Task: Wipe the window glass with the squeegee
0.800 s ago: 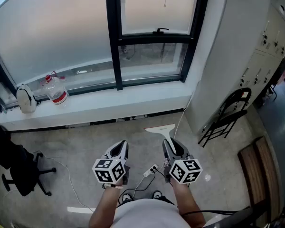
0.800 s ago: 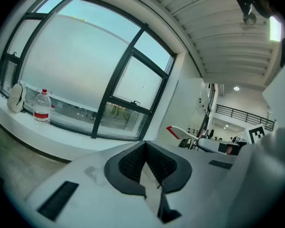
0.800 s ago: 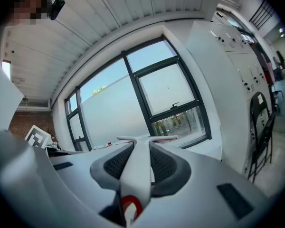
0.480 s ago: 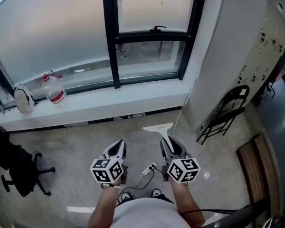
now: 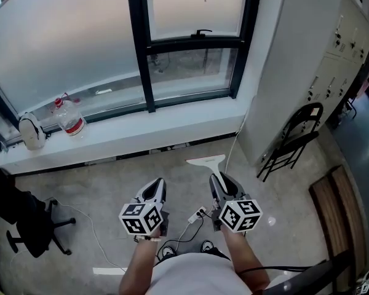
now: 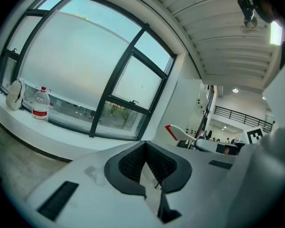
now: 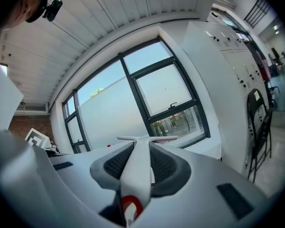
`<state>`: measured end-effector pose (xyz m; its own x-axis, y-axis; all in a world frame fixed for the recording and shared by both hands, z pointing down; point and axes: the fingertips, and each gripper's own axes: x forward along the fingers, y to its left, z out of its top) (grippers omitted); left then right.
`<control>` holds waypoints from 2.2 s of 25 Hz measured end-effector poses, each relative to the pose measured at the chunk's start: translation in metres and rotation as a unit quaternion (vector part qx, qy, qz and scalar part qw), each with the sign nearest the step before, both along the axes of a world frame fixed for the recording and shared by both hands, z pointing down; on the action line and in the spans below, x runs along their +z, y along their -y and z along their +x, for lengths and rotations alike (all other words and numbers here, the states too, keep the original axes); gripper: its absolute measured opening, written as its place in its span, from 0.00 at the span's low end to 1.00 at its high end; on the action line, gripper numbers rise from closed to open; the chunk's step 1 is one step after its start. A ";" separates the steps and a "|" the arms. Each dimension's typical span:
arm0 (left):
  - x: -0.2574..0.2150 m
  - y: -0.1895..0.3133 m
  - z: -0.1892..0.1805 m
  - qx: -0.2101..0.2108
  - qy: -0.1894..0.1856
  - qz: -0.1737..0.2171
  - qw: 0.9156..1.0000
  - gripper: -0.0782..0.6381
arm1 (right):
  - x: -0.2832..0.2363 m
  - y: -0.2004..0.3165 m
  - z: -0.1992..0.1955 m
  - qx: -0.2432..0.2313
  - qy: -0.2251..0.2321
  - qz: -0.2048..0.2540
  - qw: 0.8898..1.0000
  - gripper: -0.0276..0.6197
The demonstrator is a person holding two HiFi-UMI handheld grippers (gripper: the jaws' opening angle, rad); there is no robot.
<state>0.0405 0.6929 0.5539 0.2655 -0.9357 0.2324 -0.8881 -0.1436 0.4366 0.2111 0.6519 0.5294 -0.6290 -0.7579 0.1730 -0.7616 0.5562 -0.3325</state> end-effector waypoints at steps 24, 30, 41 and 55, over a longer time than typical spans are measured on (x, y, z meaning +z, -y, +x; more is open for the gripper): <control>-0.003 -0.003 0.014 0.016 0.004 0.008 1.000 0.11 | -0.006 -0.005 -0.005 0.005 -0.034 0.027 0.999 0.18; 0.002 0.003 0.030 0.021 0.004 0.002 1.000 0.11 | 0.001 -0.002 0.011 0.006 -0.037 0.025 0.999 0.18; -0.003 0.010 0.053 0.005 -0.001 0.006 1.000 0.11 | 0.000 0.009 0.042 0.001 -0.039 0.023 0.999 0.18; -0.007 0.033 0.118 -0.006 0.016 0.015 1.000 0.11 | 0.000 0.031 0.107 -0.013 -0.043 0.044 0.998 0.18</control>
